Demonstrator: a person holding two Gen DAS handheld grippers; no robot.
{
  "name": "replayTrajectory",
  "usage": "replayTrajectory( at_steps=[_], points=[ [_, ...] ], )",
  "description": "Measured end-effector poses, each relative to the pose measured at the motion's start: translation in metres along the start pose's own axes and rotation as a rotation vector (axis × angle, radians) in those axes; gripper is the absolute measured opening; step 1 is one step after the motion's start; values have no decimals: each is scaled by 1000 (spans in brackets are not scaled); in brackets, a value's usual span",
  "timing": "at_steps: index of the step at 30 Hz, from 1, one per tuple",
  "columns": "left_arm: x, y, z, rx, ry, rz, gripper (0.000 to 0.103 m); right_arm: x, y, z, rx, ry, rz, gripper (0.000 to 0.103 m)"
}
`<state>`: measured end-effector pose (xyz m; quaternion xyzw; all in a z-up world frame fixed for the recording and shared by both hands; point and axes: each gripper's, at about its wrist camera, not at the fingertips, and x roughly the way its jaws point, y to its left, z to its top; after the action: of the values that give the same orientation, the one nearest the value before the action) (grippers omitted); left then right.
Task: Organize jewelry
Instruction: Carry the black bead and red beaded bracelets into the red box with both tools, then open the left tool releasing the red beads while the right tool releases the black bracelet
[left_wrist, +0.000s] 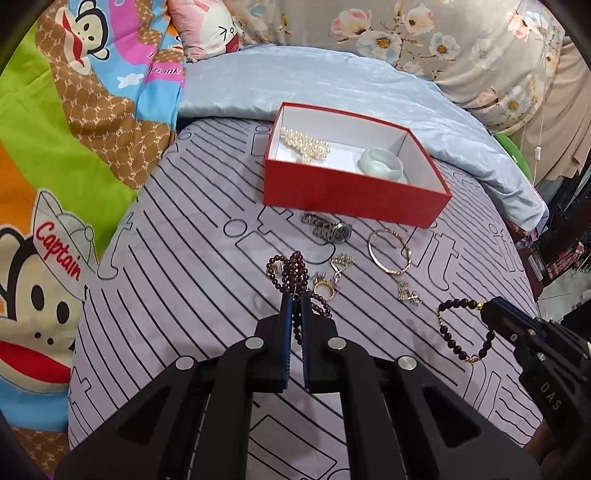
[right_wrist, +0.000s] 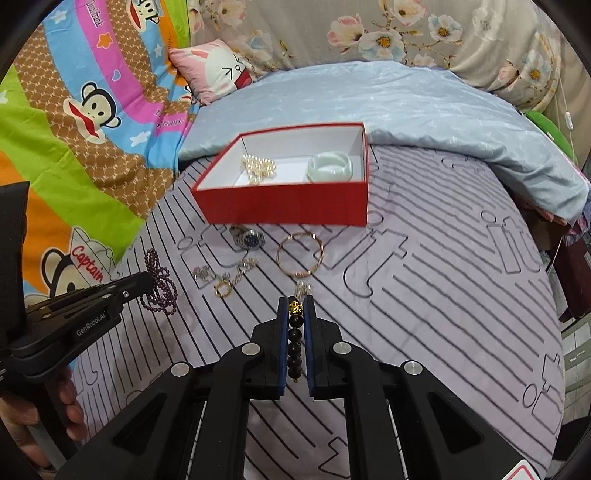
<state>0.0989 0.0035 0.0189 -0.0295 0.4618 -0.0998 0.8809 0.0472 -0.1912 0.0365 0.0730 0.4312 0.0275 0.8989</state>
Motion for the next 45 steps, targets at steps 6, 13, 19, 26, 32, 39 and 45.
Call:
replayTrajectory(
  at_steps=[6,13,19,26,32,39,45],
  points=[
    [-4,-6,27,21,-40,-14,4,-4,-4,33,-4,-53,8,7],
    [5,-18,74,48,-102,-14,4,7,-9,85,-12,-117,8,7],
    [31,-26,116,64,-132,-7,4,37,-11,129,-10,-132,15,7],
    [75,-34,147,73,-110,9,4,84,-16,154,-2,-99,19,7],
    [107,-35,155,62,-77,16,4,117,-21,154,6,-54,11,7],
    [129,-37,157,59,-57,31,4,136,-28,150,17,-34,-6,13],
    [131,-38,155,57,-59,57,22,125,-31,148,22,-70,-22,34]
  ],
)
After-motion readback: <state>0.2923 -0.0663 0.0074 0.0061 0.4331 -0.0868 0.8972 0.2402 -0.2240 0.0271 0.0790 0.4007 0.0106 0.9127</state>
